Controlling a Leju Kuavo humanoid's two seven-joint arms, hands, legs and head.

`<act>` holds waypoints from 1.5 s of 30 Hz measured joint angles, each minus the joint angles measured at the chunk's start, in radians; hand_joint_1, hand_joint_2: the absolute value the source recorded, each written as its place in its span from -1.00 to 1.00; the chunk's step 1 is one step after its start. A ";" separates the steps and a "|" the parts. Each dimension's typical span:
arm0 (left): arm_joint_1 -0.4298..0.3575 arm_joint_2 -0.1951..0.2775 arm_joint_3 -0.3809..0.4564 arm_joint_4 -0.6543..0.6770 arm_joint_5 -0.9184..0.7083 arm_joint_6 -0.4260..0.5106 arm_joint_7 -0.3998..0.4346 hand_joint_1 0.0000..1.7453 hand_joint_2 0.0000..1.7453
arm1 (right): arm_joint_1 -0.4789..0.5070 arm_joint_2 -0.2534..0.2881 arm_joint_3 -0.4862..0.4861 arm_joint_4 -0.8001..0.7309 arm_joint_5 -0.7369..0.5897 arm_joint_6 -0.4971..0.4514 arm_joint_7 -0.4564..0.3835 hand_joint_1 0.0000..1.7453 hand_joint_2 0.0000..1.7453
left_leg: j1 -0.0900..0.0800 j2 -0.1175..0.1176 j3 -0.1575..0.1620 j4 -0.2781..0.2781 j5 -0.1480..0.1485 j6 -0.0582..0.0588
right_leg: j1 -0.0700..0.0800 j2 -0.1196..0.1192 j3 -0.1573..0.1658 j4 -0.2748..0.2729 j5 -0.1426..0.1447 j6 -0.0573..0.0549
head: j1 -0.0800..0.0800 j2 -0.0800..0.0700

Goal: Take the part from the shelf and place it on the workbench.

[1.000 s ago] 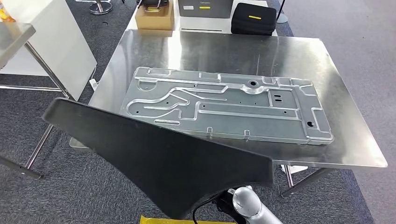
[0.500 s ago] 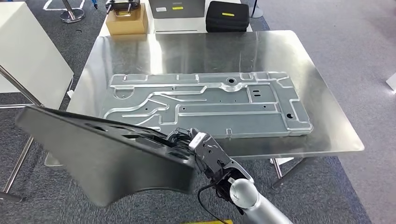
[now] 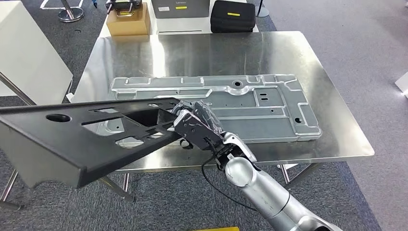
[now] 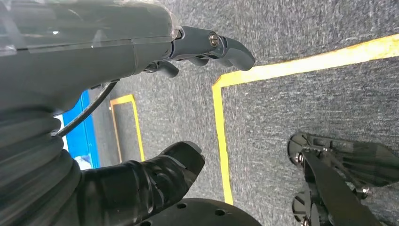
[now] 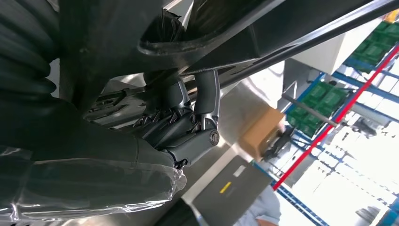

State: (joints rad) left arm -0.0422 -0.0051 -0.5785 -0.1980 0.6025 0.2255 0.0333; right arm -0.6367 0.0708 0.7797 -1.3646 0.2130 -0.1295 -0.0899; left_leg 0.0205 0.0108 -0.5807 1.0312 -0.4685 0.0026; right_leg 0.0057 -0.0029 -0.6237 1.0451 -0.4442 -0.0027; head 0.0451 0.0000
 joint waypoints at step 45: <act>-0.028 0.003 -0.064 0.000 -0.094 -0.056 0.057 -1.00 1.00 | -0.346 0.108 -0.012 0.720 1.216 -0.227 0.396 0.84 1.00 | -0.002 -0.008 -0.051 0.028 0.037 -0.008 | 0.004 0.014 0.015 0.000 -0.015 -0.024 | -0.001 0.000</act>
State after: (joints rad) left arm -0.0702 -0.0022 -0.6429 -0.1980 0.5089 0.1695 0.0899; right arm -0.9824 0.1787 0.7682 -0.6445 1.4294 -0.3569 0.3064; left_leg 0.0187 0.0028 -0.6314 1.0589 -0.4314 -0.0050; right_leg 0.0095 0.0111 -0.6082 1.0448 -0.4590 -0.0270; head 0.0445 0.0000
